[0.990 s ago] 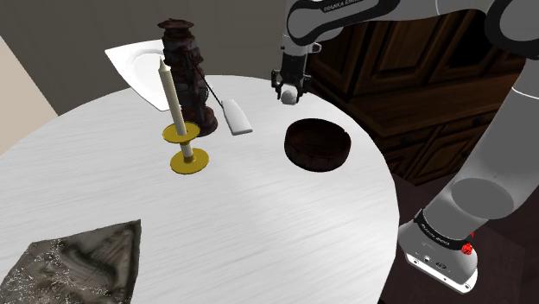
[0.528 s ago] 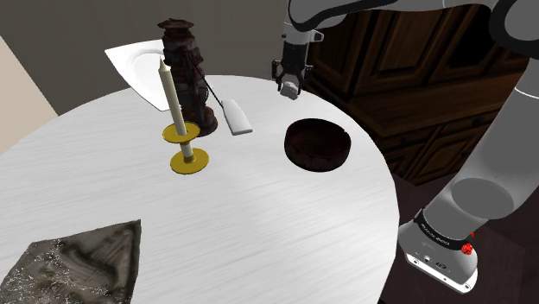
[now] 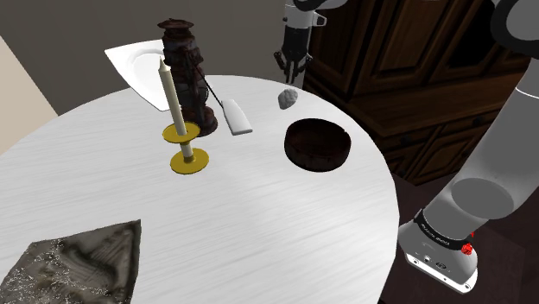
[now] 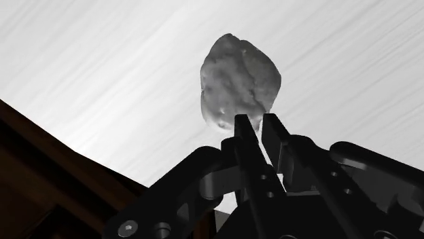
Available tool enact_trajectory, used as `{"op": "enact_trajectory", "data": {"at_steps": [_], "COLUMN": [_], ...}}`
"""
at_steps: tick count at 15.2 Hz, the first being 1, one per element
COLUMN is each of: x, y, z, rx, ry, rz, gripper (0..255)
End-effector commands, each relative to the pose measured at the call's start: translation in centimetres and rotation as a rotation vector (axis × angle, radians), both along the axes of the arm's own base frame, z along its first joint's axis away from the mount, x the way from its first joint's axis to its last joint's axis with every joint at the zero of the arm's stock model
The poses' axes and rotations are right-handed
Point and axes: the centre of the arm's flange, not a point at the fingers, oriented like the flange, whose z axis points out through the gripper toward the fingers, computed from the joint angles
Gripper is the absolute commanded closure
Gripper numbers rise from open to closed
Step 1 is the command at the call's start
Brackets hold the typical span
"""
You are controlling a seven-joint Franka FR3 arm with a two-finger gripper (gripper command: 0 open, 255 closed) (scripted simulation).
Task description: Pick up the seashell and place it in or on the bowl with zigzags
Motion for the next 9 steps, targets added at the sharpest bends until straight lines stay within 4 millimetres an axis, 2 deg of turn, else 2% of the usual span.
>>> {"op": "enact_trajectory", "data": {"at_steps": [1,3,4,5,8,9], "x": [-0.1,-0.1,-0.1,-0.1,-1.9,-1.8], "y": [0.1,0.1,0.0,0.0,2.0,2.0], "z": [1.0,2.1,1.5,1.5,-2.4,-2.9], "rx": [0.0,0.0,0.0,0.0,-0.166,-0.166], "ry": [0.0,0.0,0.0,0.0,-0.118,-0.118], "rz": [0.0,0.0,0.0,0.0,0.04,0.04], "gripper": [255,255,255,0,0,0]}}
